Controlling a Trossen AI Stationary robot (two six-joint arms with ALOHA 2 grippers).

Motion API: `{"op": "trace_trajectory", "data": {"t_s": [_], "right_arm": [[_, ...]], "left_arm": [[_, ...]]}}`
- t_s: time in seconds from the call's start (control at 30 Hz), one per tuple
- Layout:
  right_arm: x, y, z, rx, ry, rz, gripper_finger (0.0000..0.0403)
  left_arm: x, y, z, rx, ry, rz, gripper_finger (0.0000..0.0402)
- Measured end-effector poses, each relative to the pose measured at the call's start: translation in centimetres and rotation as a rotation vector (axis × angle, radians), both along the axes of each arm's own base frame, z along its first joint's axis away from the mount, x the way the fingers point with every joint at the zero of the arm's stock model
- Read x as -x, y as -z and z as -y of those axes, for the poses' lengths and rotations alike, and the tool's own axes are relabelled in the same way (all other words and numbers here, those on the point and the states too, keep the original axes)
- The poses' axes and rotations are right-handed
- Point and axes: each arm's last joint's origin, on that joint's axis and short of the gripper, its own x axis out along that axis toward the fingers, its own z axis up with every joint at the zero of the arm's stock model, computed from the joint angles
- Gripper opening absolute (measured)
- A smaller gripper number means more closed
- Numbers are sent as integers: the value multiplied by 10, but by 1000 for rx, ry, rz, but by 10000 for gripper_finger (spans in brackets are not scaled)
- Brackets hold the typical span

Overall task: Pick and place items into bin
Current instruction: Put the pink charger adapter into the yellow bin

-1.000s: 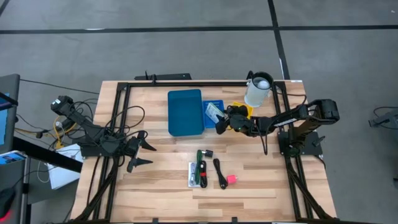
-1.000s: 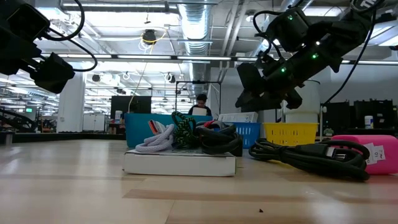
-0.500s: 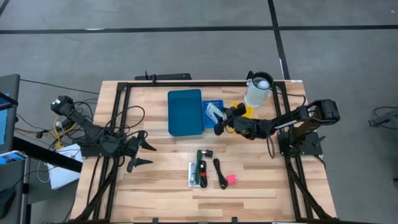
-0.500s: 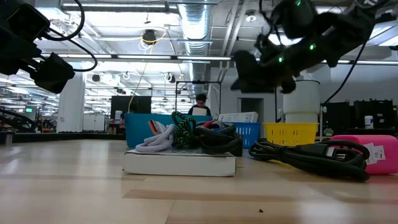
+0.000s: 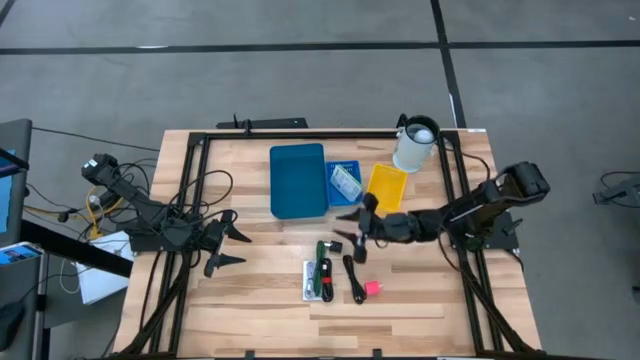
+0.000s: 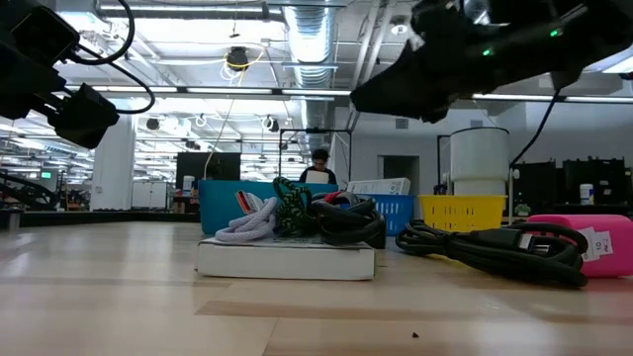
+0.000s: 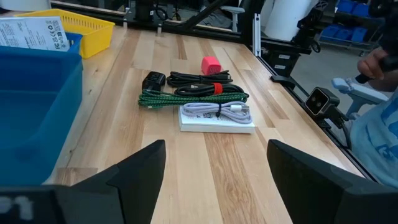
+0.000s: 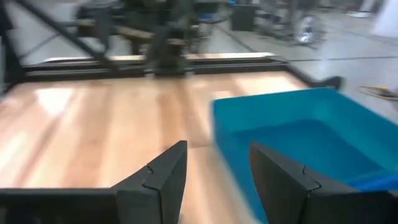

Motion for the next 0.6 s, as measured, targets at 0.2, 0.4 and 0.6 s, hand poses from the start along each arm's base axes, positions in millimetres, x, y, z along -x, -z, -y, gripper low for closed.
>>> {"op": "trace_trajectory", "data": {"t_s": [0.2, 0.4, 0.6], "right_arm": [[8, 3, -29, -72, -98, -27, 159], [16, 8, -46, -148, -135, -69, 152], [21, 11, -55, -148, -161, -102, 142]], "left_arm": [[0, 0, 0, 0, 0, 0, 270], [0, 0, 0, 0, 0, -1, 270], [0, 0, 0, 0, 0, 0, 270]]}}
